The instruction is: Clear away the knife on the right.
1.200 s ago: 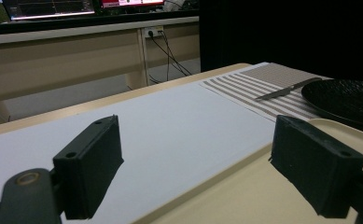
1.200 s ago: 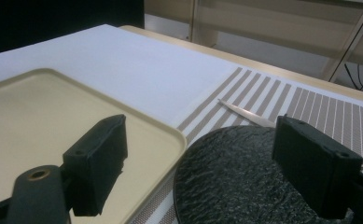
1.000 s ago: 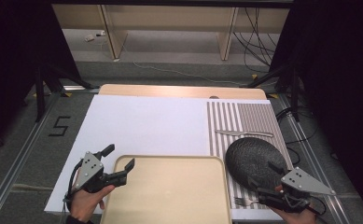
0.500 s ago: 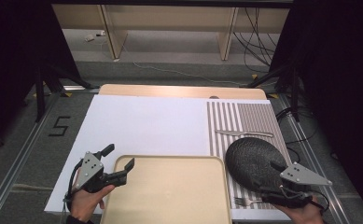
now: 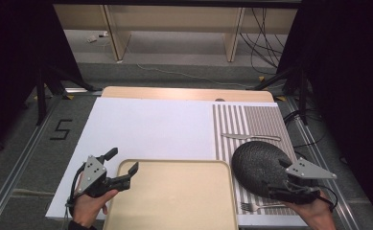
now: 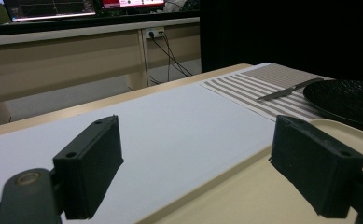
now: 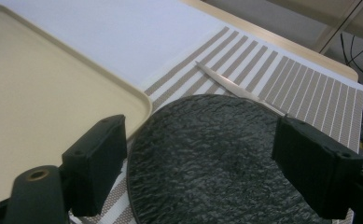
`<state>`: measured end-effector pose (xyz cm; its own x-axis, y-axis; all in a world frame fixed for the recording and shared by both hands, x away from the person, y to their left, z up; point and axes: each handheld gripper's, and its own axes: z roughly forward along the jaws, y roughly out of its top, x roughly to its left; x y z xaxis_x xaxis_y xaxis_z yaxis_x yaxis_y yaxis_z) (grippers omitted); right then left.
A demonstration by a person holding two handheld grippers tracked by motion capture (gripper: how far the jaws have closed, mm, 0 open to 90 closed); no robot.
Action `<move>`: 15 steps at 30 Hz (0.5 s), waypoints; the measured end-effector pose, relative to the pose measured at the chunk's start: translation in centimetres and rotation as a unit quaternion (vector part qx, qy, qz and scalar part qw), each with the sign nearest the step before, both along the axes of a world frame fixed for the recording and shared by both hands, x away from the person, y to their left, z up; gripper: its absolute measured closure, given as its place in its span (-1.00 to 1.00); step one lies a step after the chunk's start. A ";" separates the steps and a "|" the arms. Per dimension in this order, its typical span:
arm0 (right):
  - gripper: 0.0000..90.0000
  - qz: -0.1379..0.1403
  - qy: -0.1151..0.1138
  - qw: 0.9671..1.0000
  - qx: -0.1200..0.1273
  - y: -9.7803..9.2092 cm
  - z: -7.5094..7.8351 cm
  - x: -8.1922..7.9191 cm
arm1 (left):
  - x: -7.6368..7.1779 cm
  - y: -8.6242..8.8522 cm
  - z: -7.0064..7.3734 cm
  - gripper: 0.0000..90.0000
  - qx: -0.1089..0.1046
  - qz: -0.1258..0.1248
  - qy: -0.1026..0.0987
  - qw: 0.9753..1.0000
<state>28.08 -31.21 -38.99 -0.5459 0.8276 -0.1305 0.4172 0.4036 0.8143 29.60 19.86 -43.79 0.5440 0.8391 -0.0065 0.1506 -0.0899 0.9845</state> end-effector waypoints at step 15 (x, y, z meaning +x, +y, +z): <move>-0.58 0.007 0.034 0.998 -0.049 -0.3 1.2 5.2 | 0.0 0.1 0.0 -0.64 0.001 0.000 -0.001 1.000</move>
<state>33.31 -31.46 -37.83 -0.5683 0.8043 -0.1736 0.4632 0.4871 0.7404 29.56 19.96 -43.84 0.5432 0.8396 -0.0028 0.1477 -0.0923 0.9847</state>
